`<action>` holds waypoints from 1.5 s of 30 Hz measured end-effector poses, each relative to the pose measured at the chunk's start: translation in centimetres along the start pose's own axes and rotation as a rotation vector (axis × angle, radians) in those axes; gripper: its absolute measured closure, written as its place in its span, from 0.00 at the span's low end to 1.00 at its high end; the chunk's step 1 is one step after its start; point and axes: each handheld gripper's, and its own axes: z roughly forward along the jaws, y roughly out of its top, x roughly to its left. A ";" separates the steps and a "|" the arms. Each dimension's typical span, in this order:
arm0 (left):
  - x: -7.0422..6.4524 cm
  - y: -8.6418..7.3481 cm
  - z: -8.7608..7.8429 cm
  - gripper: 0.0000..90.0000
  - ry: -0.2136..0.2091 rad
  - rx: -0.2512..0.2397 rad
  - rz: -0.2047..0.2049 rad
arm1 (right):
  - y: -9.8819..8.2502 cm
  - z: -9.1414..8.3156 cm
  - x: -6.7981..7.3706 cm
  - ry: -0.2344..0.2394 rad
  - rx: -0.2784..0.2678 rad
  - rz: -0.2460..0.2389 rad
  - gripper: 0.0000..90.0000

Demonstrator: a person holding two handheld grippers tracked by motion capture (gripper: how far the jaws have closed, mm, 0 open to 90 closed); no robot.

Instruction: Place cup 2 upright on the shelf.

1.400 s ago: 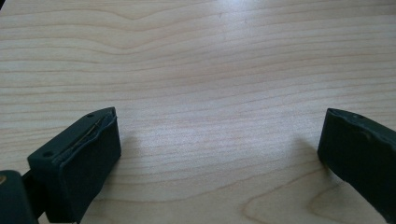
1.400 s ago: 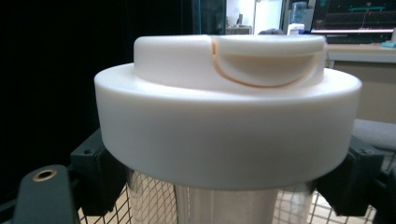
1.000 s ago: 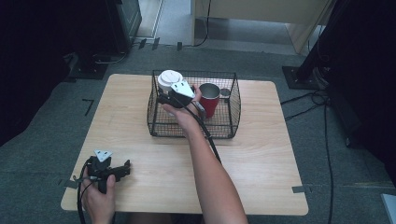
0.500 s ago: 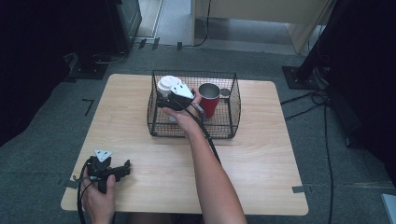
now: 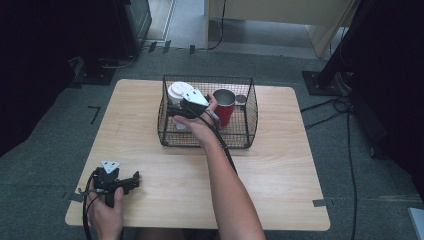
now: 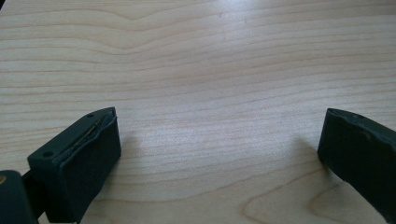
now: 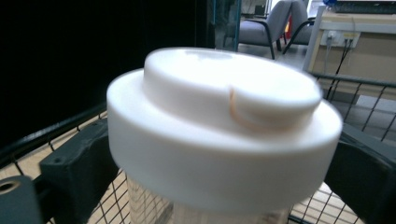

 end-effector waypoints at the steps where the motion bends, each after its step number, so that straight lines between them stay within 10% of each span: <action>1: 0.0 0.0 0.0 0.00 0.000 0.000 0.000 | 0.3 -0.1 -0.1 -0.002 -0.016 0.006 0.03; 15: 0.0 0.0 0.0 0.00 0.000 0.000 0.000 | 2.2 -1.4 -0.3 0.079 -0.045 -0.036 0.02; 33: 0.0 0.0 0.0 0.00 0.000 0.000 0.000 | 2.9 -1.9 -0.2 0.072 -0.048 0.000 0.09; 45: 0.0 0.0 0.0 0.00 0.000 -0.001 -0.001 | 4.7 -5.9 -0.9 0.120 -0.091 0.009 0.04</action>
